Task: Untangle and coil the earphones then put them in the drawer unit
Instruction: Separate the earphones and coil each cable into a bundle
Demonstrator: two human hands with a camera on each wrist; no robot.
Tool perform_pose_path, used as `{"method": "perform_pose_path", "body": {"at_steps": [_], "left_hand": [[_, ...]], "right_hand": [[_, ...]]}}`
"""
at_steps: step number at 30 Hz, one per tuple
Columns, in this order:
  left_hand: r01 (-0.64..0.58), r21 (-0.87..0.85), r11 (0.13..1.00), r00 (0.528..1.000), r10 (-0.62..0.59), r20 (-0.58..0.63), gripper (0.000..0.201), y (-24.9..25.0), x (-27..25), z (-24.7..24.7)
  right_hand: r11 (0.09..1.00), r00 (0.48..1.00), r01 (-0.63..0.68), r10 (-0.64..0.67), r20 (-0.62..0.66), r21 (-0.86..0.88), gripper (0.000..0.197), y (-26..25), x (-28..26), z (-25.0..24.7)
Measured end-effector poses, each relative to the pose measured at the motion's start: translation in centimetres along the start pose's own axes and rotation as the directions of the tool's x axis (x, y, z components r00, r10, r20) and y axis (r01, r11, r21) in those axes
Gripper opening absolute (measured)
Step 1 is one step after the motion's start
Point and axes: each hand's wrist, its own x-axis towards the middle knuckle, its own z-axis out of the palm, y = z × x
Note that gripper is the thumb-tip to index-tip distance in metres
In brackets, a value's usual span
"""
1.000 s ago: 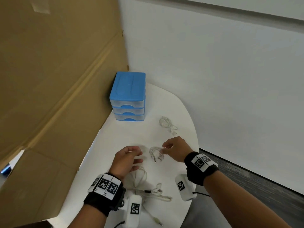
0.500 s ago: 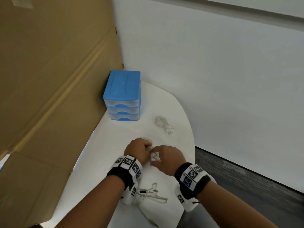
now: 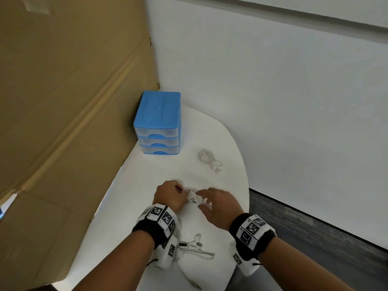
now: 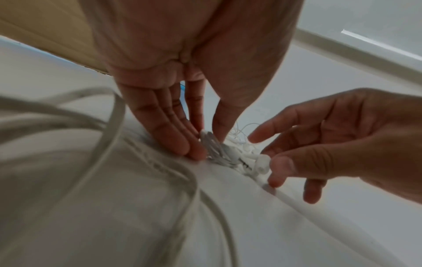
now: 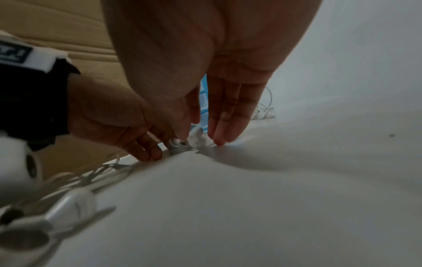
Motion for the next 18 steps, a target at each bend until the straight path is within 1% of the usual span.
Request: {"method": "perform_pose_path", "body": {"at_steps": [5, 7, 8, 10, 14, 15, 16, 18], "left_hand": [[-0.007, 0.013, 1.0, 0.999, 0.006, 0.039, 0.02, -0.4, 0.2, -0.6], [-0.003, -0.013, 1.0, 0.999, 0.004, 0.038, 0.021, -0.4, 0.2, -1.0], [-0.001, -0.031, 1.0, 1.0, 0.002, 0.028, 0.02, -0.4, 0.3, -1.1], [0.0, -0.071, 0.997, 1.0, -0.001, -0.005, 0.018, -0.2, 0.4, -1.5], [0.004, -0.199, 0.98, 0.999, -0.012, -0.035, 0.01, 0.3, 0.7, -1.9], [0.001, -0.238, 0.971, 0.999, -0.01, -0.036, 0.009, 0.5, 0.7, -1.9], [0.001, -0.274, 0.962, 0.999, -0.011, -0.034, 0.009, 0.6, 0.8, -2.0], [0.015, -0.333, 0.943, 0.999, -0.025, -0.027, 0.01, 0.8, 1.3, -1.9]], "right_hand": [[0.986, 0.992, -0.127, 0.128, -0.008, 0.108, 0.029, 0.2, 0.3, -0.6], [0.974, 0.98, -0.17, 0.182, -0.074, 0.147, 0.023, 0.2, 0.6, -1.1], [0.967, 0.968, -0.193, 0.215, -0.131, 0.164, 0.02, 0.1, 0.9, -1.6], [0.948, 0.926, -0.251, 0.294, -0.238, 0.196, 0.016, 0.0, 2.1, -3.1], [0.91, 0.831, -0.328, 0.405, -0.38, 0.253, 0.02, 0.7, 6.8, -6.8], [0.888, 0.807, -0.359, 0.449, -0.384, 0.286, 0.022, 0.9, 8.1, -7.5], [0.862, 0.79, -0.4, 0.496, -0.361, 0.312, 0.026, 1.3, 9.3, -8.0], [0.807, 0.787, -0.49, 0.572, -0.23, 0.329, 0.037, 2.2, 11.6, -8.2]]}}
